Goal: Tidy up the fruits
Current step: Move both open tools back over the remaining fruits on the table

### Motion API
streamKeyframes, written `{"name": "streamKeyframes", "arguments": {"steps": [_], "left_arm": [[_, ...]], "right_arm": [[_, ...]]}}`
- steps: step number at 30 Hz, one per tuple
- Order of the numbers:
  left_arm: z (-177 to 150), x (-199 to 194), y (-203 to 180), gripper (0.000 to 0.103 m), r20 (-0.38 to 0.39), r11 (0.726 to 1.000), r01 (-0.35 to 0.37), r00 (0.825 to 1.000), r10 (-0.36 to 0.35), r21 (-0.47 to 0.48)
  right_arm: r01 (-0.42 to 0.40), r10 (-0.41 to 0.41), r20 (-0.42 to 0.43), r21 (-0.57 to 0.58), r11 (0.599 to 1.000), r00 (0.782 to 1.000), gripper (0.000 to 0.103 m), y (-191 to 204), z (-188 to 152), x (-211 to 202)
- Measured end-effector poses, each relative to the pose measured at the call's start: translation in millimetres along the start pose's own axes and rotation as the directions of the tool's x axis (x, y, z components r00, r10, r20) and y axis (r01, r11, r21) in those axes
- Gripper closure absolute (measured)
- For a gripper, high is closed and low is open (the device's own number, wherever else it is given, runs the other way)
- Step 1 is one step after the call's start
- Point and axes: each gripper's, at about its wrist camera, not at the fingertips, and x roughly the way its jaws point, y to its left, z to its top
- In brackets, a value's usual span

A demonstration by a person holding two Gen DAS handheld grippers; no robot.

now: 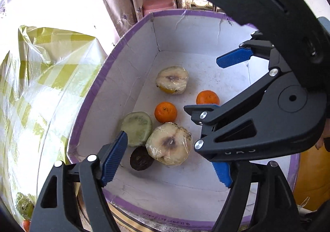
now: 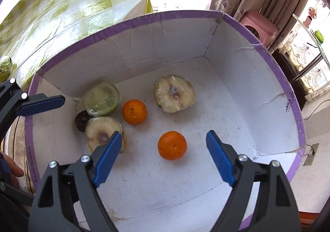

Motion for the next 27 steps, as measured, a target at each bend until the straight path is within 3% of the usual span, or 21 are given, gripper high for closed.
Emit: {"name": "streamKeyframes", "arguments": {"steps": [8,15,21,27], "left_arm": [[-7,-35,24,0.023,0.108,0.996,-0.045,0.993,0.054,-0.081],[-29,-73,58,0.022,0.192,0.976,-0.099,0.972,0.137,-0.192],[-61,-97,105,0.022,0.240,0.926,-0.119,0.947,0.215,-0.358],[-96,-131,159,0.022,0.273,0.830,-0.121,0.910,0.311,-0.544]], "right_arm": [[0.006,-0.007,0.109,0.002,1.000,0.994,0.018,14,13,-38],[-0.004,0.004,0.198,-0.002,1.000,0.980,0.018,32,19,-62],[-0.039,0.041,0.250,-0.014,0.999,0.967,0.015,54,26,-76],[-0.069,0.091,0.252,-0.095,0.993,0.963,0.013,98,31,-76]]}}
